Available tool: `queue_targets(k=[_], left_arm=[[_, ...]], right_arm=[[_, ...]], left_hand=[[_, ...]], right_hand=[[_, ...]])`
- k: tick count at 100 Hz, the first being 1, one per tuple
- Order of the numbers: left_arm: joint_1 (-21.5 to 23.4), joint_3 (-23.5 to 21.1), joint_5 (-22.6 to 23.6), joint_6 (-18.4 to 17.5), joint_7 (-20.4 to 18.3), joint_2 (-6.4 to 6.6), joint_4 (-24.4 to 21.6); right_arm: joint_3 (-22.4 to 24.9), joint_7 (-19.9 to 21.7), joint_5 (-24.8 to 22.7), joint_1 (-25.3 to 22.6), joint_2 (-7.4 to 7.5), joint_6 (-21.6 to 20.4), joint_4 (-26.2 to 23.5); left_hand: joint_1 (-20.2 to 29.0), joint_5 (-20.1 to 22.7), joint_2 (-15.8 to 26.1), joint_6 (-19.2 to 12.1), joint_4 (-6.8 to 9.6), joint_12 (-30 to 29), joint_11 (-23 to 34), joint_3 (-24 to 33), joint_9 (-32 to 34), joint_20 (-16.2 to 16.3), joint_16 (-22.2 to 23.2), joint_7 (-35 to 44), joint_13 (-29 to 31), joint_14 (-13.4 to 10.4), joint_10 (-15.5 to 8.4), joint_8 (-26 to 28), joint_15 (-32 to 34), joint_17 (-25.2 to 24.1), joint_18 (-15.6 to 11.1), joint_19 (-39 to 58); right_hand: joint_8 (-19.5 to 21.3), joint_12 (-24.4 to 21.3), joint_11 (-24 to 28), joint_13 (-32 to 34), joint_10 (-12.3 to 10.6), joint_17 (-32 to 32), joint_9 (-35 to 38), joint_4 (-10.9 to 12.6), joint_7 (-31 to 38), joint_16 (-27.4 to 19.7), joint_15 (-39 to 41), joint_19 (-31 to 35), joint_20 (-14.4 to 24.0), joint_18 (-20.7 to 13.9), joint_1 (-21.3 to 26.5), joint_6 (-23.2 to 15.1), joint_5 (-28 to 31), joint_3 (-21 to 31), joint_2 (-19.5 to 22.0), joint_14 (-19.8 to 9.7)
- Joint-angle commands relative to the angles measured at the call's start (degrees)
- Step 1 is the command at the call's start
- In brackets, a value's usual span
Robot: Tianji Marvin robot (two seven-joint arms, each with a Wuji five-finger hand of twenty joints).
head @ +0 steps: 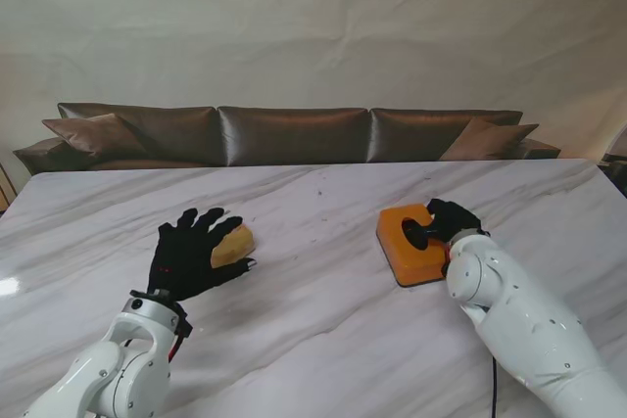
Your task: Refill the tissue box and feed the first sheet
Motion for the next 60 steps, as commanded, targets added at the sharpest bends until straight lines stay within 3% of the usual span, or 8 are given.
queue_targets(k=[1, 7, 11, 17, 20, 32, 60], left_arm=[[0.45, -0.11, -0.12, 0.12, -0.35, -0.17, 0.08], [0.57, -0.19, -0.17, 0.06, -0.05, -0.20, 0.15], [0.70, -0.28, -0.20, 0.03, 0.14, -0.23, 0.15], [0.96, -0.51, -0.23, -0.04, 0.39, -0.26, 0.13], [1.13, -0.67, -0.24, -0.07, 0.47, -0.27, 0.09], [2.05, -1.45, -0.15, -0.16, 0.67, -0.29, -0.25], [4.36, -3.10, 0.01, -0.27, 1.39, -0.38, -1.06]], right_arm=[[-1.08, 1.38, -1.21, -0.03, -0.12, -0.76, -1.63], [-2.05, 2.33, -1.85, 0.08, 0.10, -1.18, -2.62], [-2.78, 2.93, -1.98, 0.26, 0.19, -1.51, -3.01], [-3.87, 3.56, -2.00, 0.46, 0.22, -1.82, -3.67], [-4.43, 3.45, -1.89, 0.59, 0.13, -2.06, -3.85], [-7.26, 2.28, -1.17, 1.77, -0.47, -3.57, -3.66], [-14.25, 1.46, 0.17, 4.50, -1.62, -7.52, -4.81]], left_hand=[[-1.80, 0.15, 2.70, 0.52, -1.07, 0.10, 0.00, -1.27, 0.71, 0.70, 0.42, 0.48, -0.22, -1.27, 0.01, 0.58, -0.42, -0.54, 1.40, -25.10], [-1.75, 0.19, 2.69, 0.53, -1.06, 0.11, 0.01, -1.24, 0.73, 0.70, 0.43, 0.49, -0.22, -1.26, 0.09, 0.60, -0.43, -0.57, 1.41, -25.12], [-1.78, 0.19, 2.76, 0.59, -1.06, 0.11, 0.01, -1.24, 0.73, 0.70, 0.43, 0.48, -0.25, -1.24, 0.11, 0.61, -0.44, -0.57, 1.44, -25.11], [-1.80, 0.17, 2.73, 0.51, -1.06, 0.12, 0.03, -1.26, 0.75, 0.71, 0.43, 0.46, -0.22, -1.24, 0.10, 0.62, -0.43, -0.58, 1.44, -25.12], [-1.82, 0.20, 2.78, 0.51, -1.07, 0.12, 0.03, -1.26, 0.78, 0.70, 0.44, 0.47, -0.21, -1.21, 0.06, 0.63, -0.42, -0.61, 1.40, -25.13], [-1.83, 0.23, 2.78, 0.53, -1.07, 0.12, 0.04, -1.26, 0.87, 0.71, 0.43, 0.46, -0.18, -1.27, 0.08, 0.65, -0.43, -0.58, 1.36, -25.13], [-1.78, 0.26, 2.83, 0.54, -1.09, 0.15, 0.10, -1.25, 1.16, 0.69, 0.43, 0.42, -0.17, -1.21, 0.19, 0.68, -0.46, -0.63, 1.39, -25.21]], right_hand=[[0.97, 1.25, 1.35, 2.69, -1.73, 1.13, 2.12, 3.54, 1.92, 1.18, 2.16, 2.17, 0.42, -3.72, 3.85, -1.86, -0.63, -1.65, -2.53, -0.78], [1.32, 1.48, 1.76, 4.32, -2.32, 2.28, 2.48, 6.12, 2.56, 1.86, 2.90, 2.86, 0.63, -4.73, 8.32, -2.41, -0.77, -3.37, -2.81, -1.95], [1.50, 1.54, 2.00, 4.99, -2.49, 2.83, 2.58, 8.48, 2.91, 2.16, 3.21, 3.17, 0.77, -5.30, 9.29, -2.70, -0.82, 0.03, -3.68, -2.42], [1.85, 1.49, 2.48, 5.78, -2.80, 3.60, 2.85, -2.35, 3.51, 2.60, 3.40, 3.54, 1.13, -5.99, 9.90, -3.04, -0.81, 14.08, -7.03, -3.18], [1.98, 1.53, 2.72, 6.38, -2.95, 4.03, 3.34, -4.56, 3.78, 2.70, 3.65, 3.81, 1.25, -6.31, 10.57, -3.40, -0.46, 17.13, -7.96, -3.48], [2.51, 1.83, 3.62, 9.15, -4.16, 5.80, 5.56, -5.72, 4.81, 3.22, 4.88, 4.94, 1.66, -7.66, 13.74, -5.04, 1.13, 21.67, -9.36, -5.21], [3.08, 2.17, 4.28, 11.86, -4.87, 7.44, 7.67, -6.60, 5.73, 3.80, 5.63, 5.55, 1.84, -8.79, 15.76, -5.90, 2.36, 23.83, -9.87, -6.68]])
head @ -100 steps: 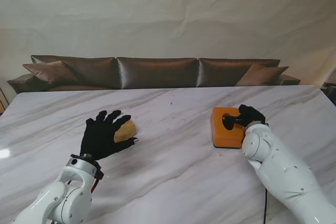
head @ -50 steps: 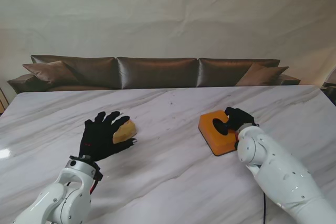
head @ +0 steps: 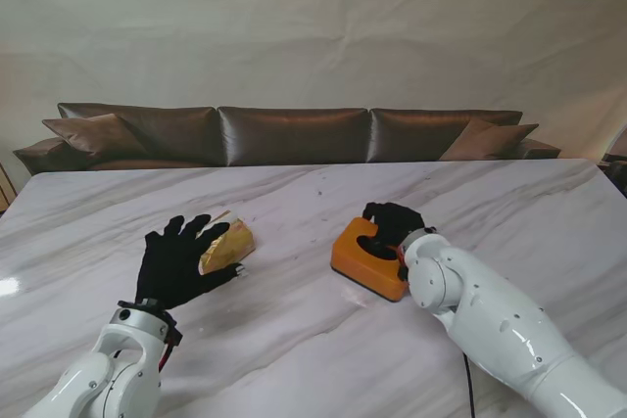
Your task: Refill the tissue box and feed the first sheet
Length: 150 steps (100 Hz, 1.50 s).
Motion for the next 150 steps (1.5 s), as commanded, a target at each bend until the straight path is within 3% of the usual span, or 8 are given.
queue_targets(k=[1, 22, 71, 81, 91, 120, 134, 150], left_arm=[[1.16, -0.57, 0.10, -0.18, -0.41, -0.20, -0.74], [2.89, -1.93, 0.19, -0.31, 0.25, -0.31, -1.41], [5.17, -3.27, 0.14, -0.60, 1.47, -0.48, -2.07], [5.30, -3.32, 0.12, -0.68, 1.45, -0.48, -2.17], [5.27, -3.15, 0.11, -0.66, 1.50, -0.49, -2.24], [4.50, -2.16, 0.02, -0.53, 1.45, -0.47, -2.14], [3.74, -1.71, -0.63, -1.01, 1.45, -0.50, -1.62], [2.98, -1.21, -1.45, -2.14, 1.55, -0.51, -0.65]], right_arm=[[-0.79, 0.79, -0.26, 0.09, -1.28, -1.28, -1.96], [-3.48, 1.17, -0.39, -0.85, -1.44, -3.07, -5.71], [-9.04, -0.44, -0.80, -1.20, -1.88, -11.42, -7.06], [-9.29, -0.67, -1.89, -1.43, -1.62, -13.07, -7.84], [-8.94, -1.17, -3.23, -1.79, -1.30, -14.34, -8.65], [-4.91, 1.06, -6.80, -4.55, 0.23, -13.25, -15.84], [-0.96, 5.03, -9.79, -8.41, 1.65, -10.71, -23.31], [1.98, 9.62, -12.88, -12.89, 2.93, -8.40, -30.64]], left_hand=[[-1.72, 0.28, 2.31, 0.55, -1.09, 0.15, 0.09, -1.23, 1.08, 0.67, 0.43, 0.41, -0.16, -1.19, 0.18, 0.68, -0.46, -0.63, 1.39, -26.26], [-1.70, 0.36, 2.32, 0.54, -1.10, 0.14, 0.06, -1.24, 1.30, 0.67, 0.42, 0.40, -0.14, -1.22, 0.25, 0.71, -0.48, -0.68, 1.40, -26.30], [-1.79, 0.46, 2.37, 0.52, -1.15, 0.28, 0.34, -1.32, 2.23, 0.64, 0.39, 0.35, -0.05, -1.19, 0.35, 0.74, -0.52, -0.68, 1.37, -26.40], [-1.83, 0.52, 2.38, 0.49, -1.16, 0.32, 0.37, -1.34, 2.32, 0.63, 0.38, 0.36, -0.09, -1.26, 0.35, 0.76, -0.55, -0.71, 1.37, -26.43], [-1.79, 0.49, 2.36, 0.52, -1.17, 0.36, 0.41, -1.34, 2.32, 0.63, 0.38, 0.33, -0.08, -1.28, 0.35, 0.77, -0.56, -0.70, 1.39, -26.44], [-1.85, 0.40, 2.41, 0.56, -1.21, 0.39, 0.43, -1.37, 2.39, 0.61, 0.37, 0.26, -0.09, -1.26, 0.43, 0.77, -0.60, -0.77, 1.36, -26.54], [-1.75, 0.41, 2.36, 0.64, -1.23, 0.53, 0.73, -1.35, 3.05, 0.63, 0.34, 0.22, -0.09, -1.34, 0.50, 0.77, -0.66, -0.66, 1.30, -26.51], [-1.78, 0.38, 2.39, 0.71, -1.28, 0.57, 0.71, -1.41, 2.84, 0.64, 0.33, 0.18, -0.17, -1.34, 0.42, 0.78, -0.71, -0.72, 1.26, -26.55]], right_hand=[[0.79, 1.37, 1.44, 2.46, -1.88, 1.30, 1.40, -0.67, 0.86, 0.80, 2.10, 2.61, 1.03, -4.69, 1.98, -1.61, 0.83, 3.00, -2.07, -0.88], [1.03, 1.40, 1.45, 3.22, -2.11, 1.81, 2.04, -1.39, 1.09, 0.96, 1.95, 2.82, 1.09, -5.04, 2.45, -1.86, 1.12, 3.68, -2.08, -1.18], [1.47, 1.32, 1.41, 2.00, -3.08, 0.83, 1.71, -2.67, 1.52, -0.09, -0.70, 1.52, 0.64, -4.98, 2.99, -3.07, 0.60, 4.95, -2.81, -1.87], [1.50, 0.86, 0.54, -1.09, -4.70, -1.88, 0.15, -5.08, 1.32, -1.93, -4.31, -0.58, 0.14, -4.05, 1.42, -4.84, -0.70, 4.53, -3.65, -2.56], [1.08, -0.58, -1.87, -7.81, -7.13, -6.30, -2.29, -10.16, 0.41, -5.09, -9.14, -2.59, 1.01, -1.73, -1.38, -7.67, -2.00, 4.50, -6.24, -3.38], [-0.01, -1.81, -4.68, -18.16, -8.05, -12.55, -5.81, -13.18, -1.76, -7.84, -10.48, -5.10, 3.51, 1.08, -8.75, -9.41, -2.89, 2.87, -11.32, -1.71], [-0.03, -1.31, -4.55, -10.51, -7.11, -4.14, -3.51, -13.43, -2.30, -2.66, -2.81, 8.16, 11.04, -7.77, -10.49, -9.92, 1.01, 0.88, -10.77, -2.50], [0.56, -2.15, -5.97, -4.02, -6.30, 6.79, 0.59, -13.78, -2.82, -2.84, -3.82, 19.82, 13.83, -14.34, -13.26, -9.86, 4.21, -1.28, -9.50, -0.69]])
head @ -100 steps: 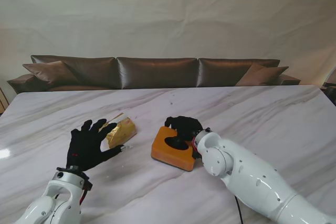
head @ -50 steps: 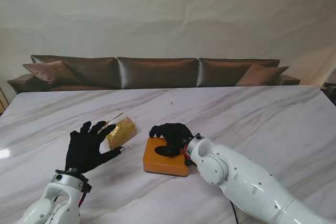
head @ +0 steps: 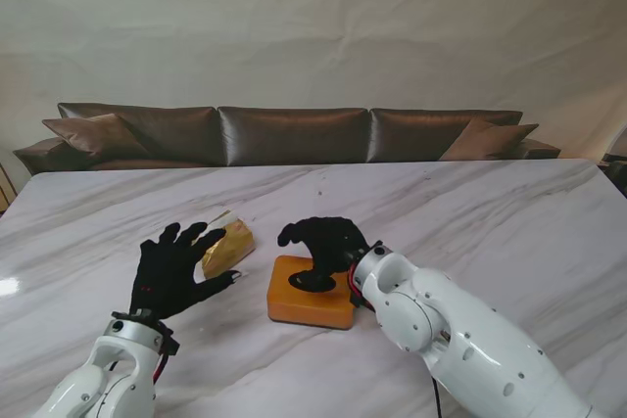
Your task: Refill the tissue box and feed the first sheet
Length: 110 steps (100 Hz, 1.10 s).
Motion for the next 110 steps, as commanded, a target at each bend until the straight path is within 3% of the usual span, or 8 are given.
queue_targets(k=[1, 8, 18, 32, 65, 110], left_arm=[[-0.06, 0.18, -0.14, -0.72, -0.51, -0.28, 0.36], [-0.06, 0.19, -0.27, -1.43, -0.39, -0.26, 0.61], [0.02, 0.08, -0.44, -2.49, -0.17, -0.24, 0.96], [-0.11, 0.09, -0.90, -3.79, 0.70, -0.30, 1.90], [-1.40, 0.65, -1.97, -5.85, 1.84, -0.39, 4.24], [-2.33, 1.28, -2.43, -5.92, 1.53, -0.33, 5.79]], right_arm=[[0.20, 2.14, -0.64, -1.73, 0.71, 0.92, -2.14], [1.03, 3.12, -2.60, -3.78, 1.08, 2.47, -4.61], [1.69, 4.06, -5.75, -6.20, 1.47, 4.78, -7.33], [1.42, 8.19, -7.90, -7.85, 2.16, 7.48, -9.86], [-2.83, 10.34, -10.16, -6.48, 2.38, 13.03, -9.24], [-6.97, 10.51, -7.68, -2.01, 2.04, 16.23, -4.95]], left_hand=[[-1.32, 0.38, 2.40, 0.65, -1.28, 0.55, 0.47, -1.08, 1.36, 0.64, 0.33, 0.19, -0.17, -1.37, 0.44, 0.79, -0.71, -0.72, 1.26, -29.48], [-1.30, 0.43, 2.46, 0.65, -1.29, 0.58, 0.51, -1.08, 1.41, 0.65, 0.33, 0.21, -0.16, -1.39, 0.44, 0.81, -0.72, -0.70, 1.24, -29.47], [-1.30, 0.42, 2.39, 0.67, -1.30, 0.59, 0.52, -1.10, 1.44, 0.68, 0.33, 0.20, -0.13, -1.40, 0.43, 0.82, -0.72, -0.67, 1.18, -29.46], [-1.27, 0.42, 2.37, 0.73, -1.31, 0.61, 0.55, -1.10, 1.50, 0.70, 0.33, 0.20, -0.14, -1.35, 0.46, 0.83, -0.73, -0.69, 1.21, -29.48], [-1.21, 0.55, 2.39, 0.75, -1.32, 0.64, 0.58, -1.11, 1.56, 0.71, 0.32, 0.24, -0.19, -1.48, 0.52, 0.87, -0.76, -0.78, 1.14, -29.58], [-1.23, 0.67, 2.46, 0.90, -1.33, 0.72, 0.73, -1.14, 1.77, 0.76, 0.29, 0.33, -0.25, -1.74, 0.49, 0.91, -0.81, -0.83, 1.08, -29.64]], right_hand=[[0.67, -1.20, -1.38, 2.08, 0.04, 5.20, 1.48, -1.94, -0.80, -1.01, -1.36, 6.09, 1.70, -8.56, -2.39, -1.27, 0.88, -0.73, -0.40, 2.35], [0.72, -2.61, -2.64, 5.74, 0.49, 12.73, 3.55, -2.46, -1.41, -2.91, -2.56, 12.28, 2.12, -12.26, -4.29, -0.79, 2.35, -1.34, -0.45, 4.10], [0.28, -5.38, -3.58, 11.09, 2.08, 22.67, 6.15, -3.58, -2.24, -6.15, -3.08, 18.45, -0.18, -17.27, -7.02, 0.58, 4.34, -1.01, -1.24, 3.70], [-0.23, -6.64, -2.78, 12.90, 4.74, 26.89, 5.82, -4.10, -2.50, -9.34, -5.20, 19.58, -1.59, -19.19, -8.90, 3.25, 4.25, -1.19, -1.12, 2.37], [-0.77, -7.14, -3.09, 13.32, 6.48, 27.30, 3.21, -4.64, -3.11, -12.58, -10.22, 19.93, -1.75, -20.59, -10.61, 4.96, 2.87, -0.69, -1.44, 2.35], [-1.02, -6.49, -1.41, 14.67, 8.91, 27.58, 2.51, -4.70, -3.14, -14.07, -13.22, 20.90, -1.65, -21.10, -10.02, 7.81, 2.61, -0.37, -1.99, 2.19]])
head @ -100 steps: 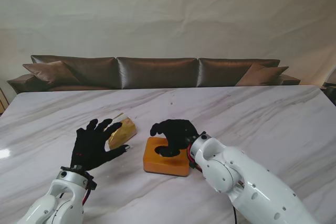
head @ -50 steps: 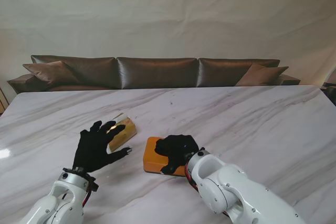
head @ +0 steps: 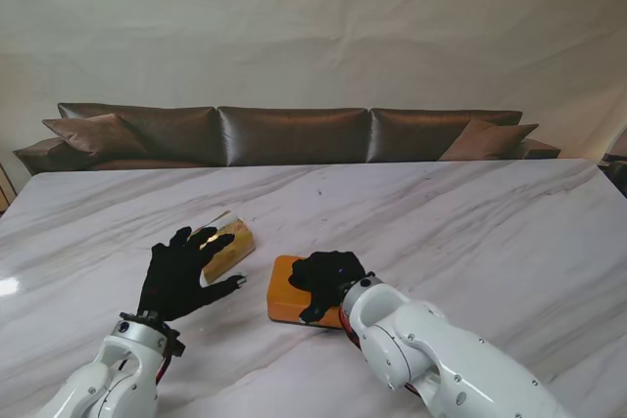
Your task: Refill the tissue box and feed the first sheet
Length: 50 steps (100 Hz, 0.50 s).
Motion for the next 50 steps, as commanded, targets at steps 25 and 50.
queue_targets(k=[25, 50], left_arm=[[-0.63, 0.74, 0.10, -0.18, -1.25, -0.11, 0.88], [-0.77, 1.12, 0.00, -0.50, -1.05, -0.11, 1.31]], right_arm=[[-2.07, -0.06, 0.75, 1.22, -0.35, 0.78, 2.41], [-4.67, -0.40, -0.51, 2.58, -0.40, 2.72, 3.91]], left_hand=[[-1.23, 0.71, 2.48, 0.94, -1.31, 0.63, 0.74, -1.12, 1.87, 0.76, 0.30, 0.39, -0.23, -1.36, 0.48, 0.92, -0.76, -0.83, 1.05, -34.34], [-1.20, 0.73, 2.48, 0.97, -1.30, 0.65, 0.76, -1.10, 1.97, 0.78, 0.29, 0.44, -0.27, -1.28, 0.62, 0.92, -0.77, -0.85, 1.07, -34.33]], right_hand=[[-0.33, -0.02, 1.84, 4.16, 2.23, 2.84, 0.81, -1.76, 0.71, -0.66, -0.11, 8.54, 0.71, -14.99, -1.30, 2.54, 0.56, 0.77, -2.24, 2.65], [-0.12, 0.02, 2.44, 6.71, 1.05, 3.29, 4.15, -1.69, 1.39, 0.32, 2.61, 10.27, 1.30, -16.12, -0.40, 1.90, 2.20, 0.47, -2.22, 2.15]])
